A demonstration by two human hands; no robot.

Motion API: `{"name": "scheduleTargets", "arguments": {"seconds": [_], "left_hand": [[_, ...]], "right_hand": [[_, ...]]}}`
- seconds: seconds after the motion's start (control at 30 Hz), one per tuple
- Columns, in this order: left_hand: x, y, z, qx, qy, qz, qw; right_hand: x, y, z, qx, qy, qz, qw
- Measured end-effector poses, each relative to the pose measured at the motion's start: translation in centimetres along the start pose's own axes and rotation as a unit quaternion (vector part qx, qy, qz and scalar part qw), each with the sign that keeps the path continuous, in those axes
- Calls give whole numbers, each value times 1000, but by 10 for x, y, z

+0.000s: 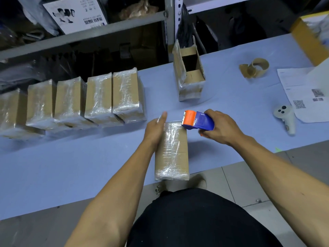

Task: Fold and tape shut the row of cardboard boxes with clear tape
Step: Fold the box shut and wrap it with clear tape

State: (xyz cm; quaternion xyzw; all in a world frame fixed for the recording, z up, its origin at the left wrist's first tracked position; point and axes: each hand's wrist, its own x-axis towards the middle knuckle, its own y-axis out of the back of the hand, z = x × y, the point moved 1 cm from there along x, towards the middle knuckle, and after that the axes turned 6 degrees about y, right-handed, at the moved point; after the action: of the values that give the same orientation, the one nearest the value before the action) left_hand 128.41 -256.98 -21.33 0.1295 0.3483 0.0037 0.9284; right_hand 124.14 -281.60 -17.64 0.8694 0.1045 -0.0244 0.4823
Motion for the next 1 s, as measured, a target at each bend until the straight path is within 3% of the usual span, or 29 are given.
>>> {"name": "scheduleTargets", "arguments": {"seconds": [0.1,0.3,0.4,0.53,0.63,0.73,0.9,1.0], "left_hand": [[-1,-5,-5,55,-62,20,996],[-2,-1,-5,23,-42,6,999],[-5,-6,0,26,-39,0,999],[-6,-9,0,38,-53,5,998],[-5,-9,2,41,-62,8,997],[-5,-9,0,53,-74,8,996],[-5,-2,-8,29,-58,19,998],[-7,-9,-9,-4,-29,3,1000]], "right_hand": [[2,2,3,6,19,-2,1000],[-21,18,38,20,-11,-27,999],[-20,20,43,-59,-26,-29,997],[9,3,2,-220,-5,-32,975],[26,0,-20,-282,-3,-21,959],[34,-16,-41,-325,-9,-60,944],[26,-31,-19,-326,-70,-36,942],[24,-54,-18,-242,-100,-40,964]]}}
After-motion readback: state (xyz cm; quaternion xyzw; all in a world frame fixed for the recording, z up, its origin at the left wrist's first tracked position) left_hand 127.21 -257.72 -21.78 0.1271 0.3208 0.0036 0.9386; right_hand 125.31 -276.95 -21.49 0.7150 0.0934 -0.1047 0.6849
